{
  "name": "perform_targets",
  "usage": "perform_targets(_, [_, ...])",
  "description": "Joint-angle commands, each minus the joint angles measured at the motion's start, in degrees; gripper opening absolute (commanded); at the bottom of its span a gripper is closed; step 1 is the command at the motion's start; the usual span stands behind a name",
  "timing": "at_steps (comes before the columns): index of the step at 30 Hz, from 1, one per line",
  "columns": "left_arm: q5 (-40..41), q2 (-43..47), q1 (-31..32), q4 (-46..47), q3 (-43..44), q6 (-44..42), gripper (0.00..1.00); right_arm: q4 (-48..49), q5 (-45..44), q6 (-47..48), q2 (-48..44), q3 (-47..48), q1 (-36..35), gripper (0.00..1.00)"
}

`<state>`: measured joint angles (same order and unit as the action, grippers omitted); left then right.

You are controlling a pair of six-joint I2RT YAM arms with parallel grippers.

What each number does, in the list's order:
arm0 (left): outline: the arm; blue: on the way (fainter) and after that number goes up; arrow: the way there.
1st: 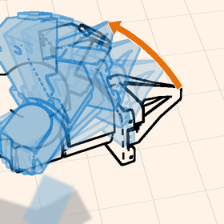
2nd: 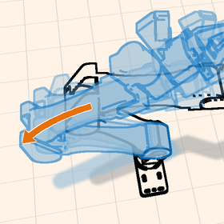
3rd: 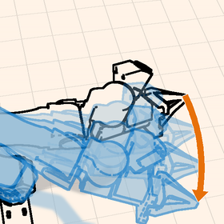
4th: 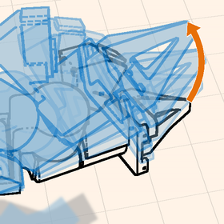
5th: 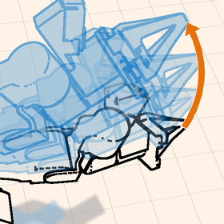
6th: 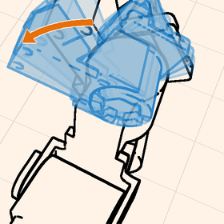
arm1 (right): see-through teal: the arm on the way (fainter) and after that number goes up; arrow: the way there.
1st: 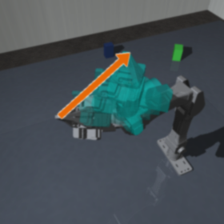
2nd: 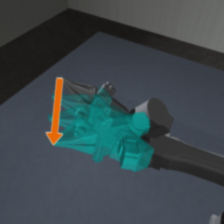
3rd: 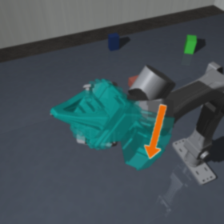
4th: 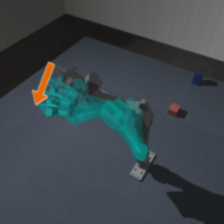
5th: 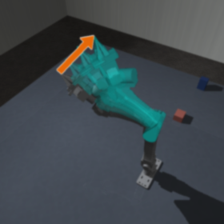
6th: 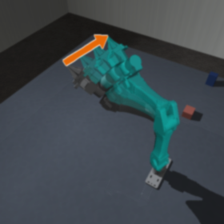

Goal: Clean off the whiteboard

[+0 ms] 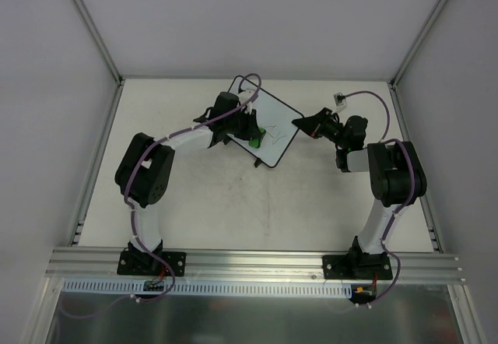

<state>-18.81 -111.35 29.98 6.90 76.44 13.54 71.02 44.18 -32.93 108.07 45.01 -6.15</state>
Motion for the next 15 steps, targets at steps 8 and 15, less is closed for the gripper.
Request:
perform_targets(8, [-3.6,3.0,1.5,-1.5,-10.4,0.8,0.00,16.8,4.8,0.0,-2.0,2.5,-1.6,0.00])
perform_targets(15, [-2.6,3.4,1.5,-1.2,-9.8,0.8,0.00,16.8,4.9,-0.1,-2.3,2.4,-1.7,0.00])
